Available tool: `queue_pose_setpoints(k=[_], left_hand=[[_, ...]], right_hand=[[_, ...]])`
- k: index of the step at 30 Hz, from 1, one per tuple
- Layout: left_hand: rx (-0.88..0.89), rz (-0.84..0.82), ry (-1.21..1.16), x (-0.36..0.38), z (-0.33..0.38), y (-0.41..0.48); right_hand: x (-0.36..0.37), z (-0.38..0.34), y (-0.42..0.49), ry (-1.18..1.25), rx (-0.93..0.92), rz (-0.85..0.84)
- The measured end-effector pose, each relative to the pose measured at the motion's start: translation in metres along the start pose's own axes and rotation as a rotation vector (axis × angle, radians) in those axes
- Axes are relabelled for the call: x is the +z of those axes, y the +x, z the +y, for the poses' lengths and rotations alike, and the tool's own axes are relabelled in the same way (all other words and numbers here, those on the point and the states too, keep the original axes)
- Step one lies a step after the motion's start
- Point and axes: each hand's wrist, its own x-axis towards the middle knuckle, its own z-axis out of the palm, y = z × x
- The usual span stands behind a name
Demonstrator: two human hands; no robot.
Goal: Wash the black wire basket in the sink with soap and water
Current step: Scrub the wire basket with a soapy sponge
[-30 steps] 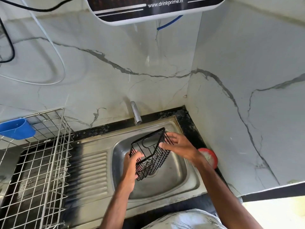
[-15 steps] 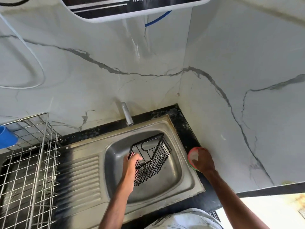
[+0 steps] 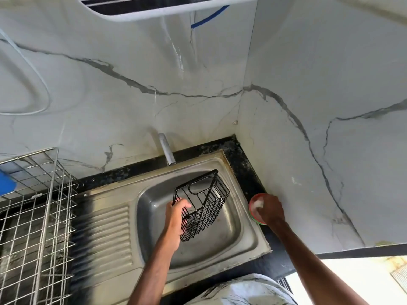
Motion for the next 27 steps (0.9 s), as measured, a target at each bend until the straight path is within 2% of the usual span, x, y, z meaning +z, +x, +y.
queue_pose_setpoints(k=[3, 8, 13, 17, 22, 27], left_hand=[[0.004, -0.002, -0.004, 0.002, 0.002, -0.001], [0.001, -0.003, -0.012, 0.006, 0.002, -0.001], [-0.019, -0.011, -0.003, 0.007, -0.001, -0.001], [-0.035, -0.017, 0.006, 0.010, -0.005, -0.002], [-0.046, -0.028, -0.001, 0.010, -0.006, -0.005], [-0.043, -0.031, 0.019, 0.010, -0.006, -0.005]], right_hand=[[-0.011, -0.008, -0.008, 0.009, 0.021, -0.010], [-0.015, -0.009, -0.012, -0.047, -0.059, -0.065], [-0.014, -0.002, -0.012, -0.062, 0.040, -0.045], [-0.002, 0.008, -0.014, -0.140, -0.013, -0.156], [0.005, 0.006, -0.001, -0.168, -0.048, -0.189], [-0.015, -0.002, 0.008, -0.011, 0.025, -0.152]])
